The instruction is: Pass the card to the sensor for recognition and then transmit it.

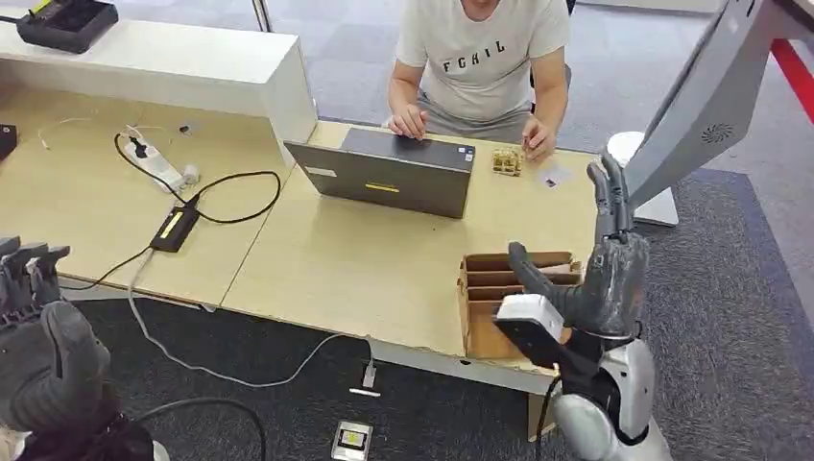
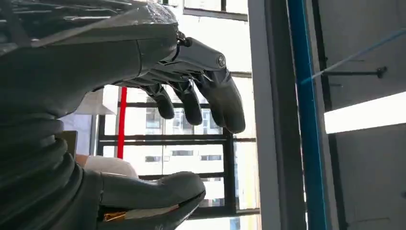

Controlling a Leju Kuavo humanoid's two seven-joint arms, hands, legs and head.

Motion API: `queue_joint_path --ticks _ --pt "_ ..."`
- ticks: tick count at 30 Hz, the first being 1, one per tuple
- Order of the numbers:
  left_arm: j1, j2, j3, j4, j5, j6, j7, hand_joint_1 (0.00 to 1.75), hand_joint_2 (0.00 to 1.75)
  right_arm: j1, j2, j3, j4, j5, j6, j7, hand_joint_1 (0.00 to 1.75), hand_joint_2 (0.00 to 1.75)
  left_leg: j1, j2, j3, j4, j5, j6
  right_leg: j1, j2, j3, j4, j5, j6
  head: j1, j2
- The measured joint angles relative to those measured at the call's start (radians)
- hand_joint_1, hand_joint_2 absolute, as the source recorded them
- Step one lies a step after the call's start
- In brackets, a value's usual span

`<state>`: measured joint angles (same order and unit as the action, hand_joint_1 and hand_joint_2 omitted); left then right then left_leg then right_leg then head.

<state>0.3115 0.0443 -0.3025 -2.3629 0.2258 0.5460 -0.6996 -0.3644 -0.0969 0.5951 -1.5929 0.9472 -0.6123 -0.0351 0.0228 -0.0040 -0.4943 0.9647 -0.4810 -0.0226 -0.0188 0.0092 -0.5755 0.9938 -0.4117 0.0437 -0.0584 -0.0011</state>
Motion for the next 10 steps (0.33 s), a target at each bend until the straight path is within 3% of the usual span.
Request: queue_joint_path --ticks 6,10 --pt "0.004 0.000 -0.001 -0.010 -0.038 0.066 0.000 0.68 1.75 0.091 -0.026 0.008 -0.146 -0.036 -0.062 -0.017 0.00 1.75 0.000 0.001 0.000 0.000 0.000 0.000 0.000 0.000 0.000 0.000 0.000 0.000 0.000 0.000" --pt "0.014 0.002 -0.006 -0.024 -0.074 0.127 0.000 0.65 1.75 0.165 -0.028 0.001 -0.192 -0.194 -0.084 -0.127 0.00 1.75 0.000 0.000 0.000 0.000 0.000 0.000 0.000 0.000 0.001 0.000 0.000 0.000 -0.001 0.000"
